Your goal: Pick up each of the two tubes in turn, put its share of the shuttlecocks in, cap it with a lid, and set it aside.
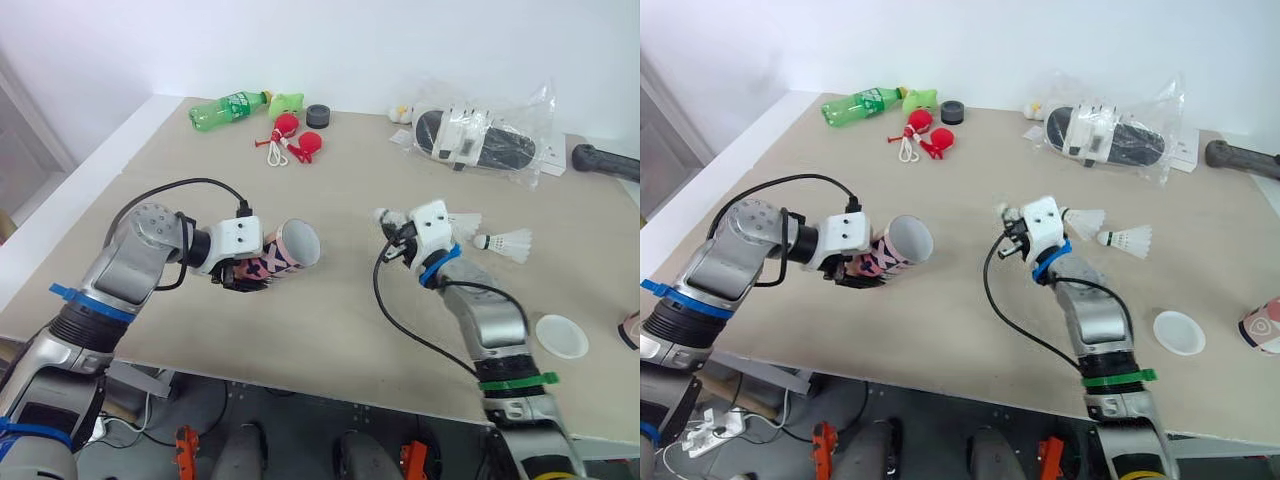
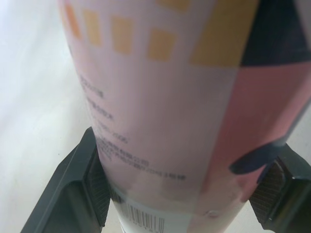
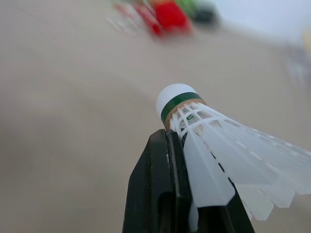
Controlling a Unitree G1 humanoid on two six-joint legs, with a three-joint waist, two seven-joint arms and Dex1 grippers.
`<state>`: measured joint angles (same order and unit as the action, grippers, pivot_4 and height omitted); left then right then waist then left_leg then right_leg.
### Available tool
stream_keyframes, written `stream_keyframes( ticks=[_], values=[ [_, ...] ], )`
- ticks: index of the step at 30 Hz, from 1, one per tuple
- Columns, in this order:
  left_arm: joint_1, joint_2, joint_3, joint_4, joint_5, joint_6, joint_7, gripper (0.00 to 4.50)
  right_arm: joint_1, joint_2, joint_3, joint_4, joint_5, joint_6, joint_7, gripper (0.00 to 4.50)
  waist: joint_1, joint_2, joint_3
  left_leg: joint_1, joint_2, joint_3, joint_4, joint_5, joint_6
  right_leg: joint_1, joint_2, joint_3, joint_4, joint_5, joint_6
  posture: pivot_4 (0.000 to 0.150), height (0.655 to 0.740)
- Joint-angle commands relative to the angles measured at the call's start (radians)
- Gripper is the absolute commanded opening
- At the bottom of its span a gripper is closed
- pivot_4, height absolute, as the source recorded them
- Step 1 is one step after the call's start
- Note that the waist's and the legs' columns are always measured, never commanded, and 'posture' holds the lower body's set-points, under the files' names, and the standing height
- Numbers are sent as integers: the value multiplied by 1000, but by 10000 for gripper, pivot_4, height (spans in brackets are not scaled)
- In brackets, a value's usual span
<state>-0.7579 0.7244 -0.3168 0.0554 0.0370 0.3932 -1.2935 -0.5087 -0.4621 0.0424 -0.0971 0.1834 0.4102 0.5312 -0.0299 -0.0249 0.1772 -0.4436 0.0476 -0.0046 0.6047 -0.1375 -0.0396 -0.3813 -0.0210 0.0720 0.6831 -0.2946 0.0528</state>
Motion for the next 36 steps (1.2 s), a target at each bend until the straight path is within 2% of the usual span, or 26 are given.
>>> stream_keyframes(
  ticks=[1,4,8,14,27,28,31,36],
  values=[
    [-4,-20,-49,32,14,-5,-16,30638,-76,-127,8,-279,162,130,221,507,3,1,0,0,0,0,0,0,0,0,0,0,0,0,0,1500,7400],
    [-17,-31,-59,47,18,-8,-23,30638,-148,-219,22,-375,232,230,305,507,6,2,0,1,1,0,0,0,0,1,0,0,0,0,0,1500,7400],
    [-26,-43,-64,58,20,-9,-29,30638,-208,-271,91,-423,239,288,354,507,9,1,-1,4,1,0,1,0,0,5,-1,-2,-1,0,0,1500,7400],
    [-22,-53,-60,56,23,-11,-34,30638,-253,-260,271,-413,109,299,333,507,11,2,-1,3,0,1,2,0,1,5,-2,-2,-1,0,0,1500,7400],
    [-7,-57,-57,36,24,-3,-27,30638,-275,-184,304,-405,61,298,335,507,11,2,-1,2,0,0,2,0,1,4,-2,-2,-1,-1,0,1500,7400],
    [-7,-57,-57,37,24,-3,-27,30638,-278,-179,296,-405,66,302,337,5569,11,2,-1,2,0,0,2,0,1,4,-2,-3,-1,-1,0,1500,7400],
    [-8,-59,-58,42,26,-6,-26,30638,-285,-186,262,-415,95,319,359,14516,11,2,-1,2,-1,0,2,0,1,5,-3,-2,-1,-1,1,1500,7400],
    [-8,-62,-57,47,28,-10,-24,30638,-293,-207,213,-413,114,332,377,36566,11,2,-1,2,-1,0,2,0,1,5,-3,-3,-1,-1,0,1500,7400]
  ],
)
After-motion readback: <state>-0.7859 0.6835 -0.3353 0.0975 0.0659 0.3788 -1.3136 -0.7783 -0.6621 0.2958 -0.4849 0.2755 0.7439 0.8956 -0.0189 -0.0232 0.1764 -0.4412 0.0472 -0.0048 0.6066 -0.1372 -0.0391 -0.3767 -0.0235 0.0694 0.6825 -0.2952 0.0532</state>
